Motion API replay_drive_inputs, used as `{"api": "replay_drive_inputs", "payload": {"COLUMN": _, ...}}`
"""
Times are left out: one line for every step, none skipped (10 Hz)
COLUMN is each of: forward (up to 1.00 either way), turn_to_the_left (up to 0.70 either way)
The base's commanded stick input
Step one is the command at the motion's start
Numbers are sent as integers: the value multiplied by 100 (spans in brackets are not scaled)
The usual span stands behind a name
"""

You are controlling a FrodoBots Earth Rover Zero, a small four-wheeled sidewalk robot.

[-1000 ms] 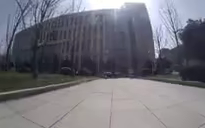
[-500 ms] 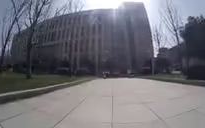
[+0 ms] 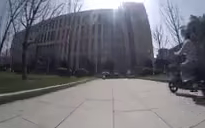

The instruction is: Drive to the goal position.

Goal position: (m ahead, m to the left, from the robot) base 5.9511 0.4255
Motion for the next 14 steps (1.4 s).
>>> {"api": "replay_drive_inputs", "payload": {"forward": 70, "turn_to_the_left": 0}}
{"api": "replay_drive_inputs", "payload": {"forward": 70, "turn_to_the_left": 0}}
{"api": "replay_drive_inputs", "payload": {"forward": 70, "turn_to_the_left": 0}}
{"api": "replay_drive_inputs", "payload": {"forward": 70, "turn_to_the_left": 0}}
{"api": "replay_drive_inputs", "payload": {"forward": 70, "turn_to_the_left": 0}}
{"api": "replay_drive_inputs", "payload": {"forward": 70, "turn_to_the_left": 0}}
{"api": "replay_drive_inputs", "payload": {"forward": 70, "turn_to_the_left": 0}}
{"api": "replay_drive_inputs", "payload": {"forward": 70, "turn_to_the_left": 0}}
{"api": "replay_drive_inputs", "payload": {"forward": 70, "turn_to_the_left": 0}}
{"api": "replay_drive_inputs", "payload": {"forward": 70, "turn_to_the_left": 0}}
{"api": "replay_drive_inputs", "payload": {"forward": 70, "turn_to_the_left": 0}}
{"api": "replay_drive_inputs", "payload": {"forward": 70, "turn_to_the_left": 0}}
{"api": "replay_drive_inputs", "payload": {"forward": 70, "turn_to_the_left": 0}}
{"api": "replay_drive_inputs", "payload": {"forward": 70, "turn_to_the_left": 0}}
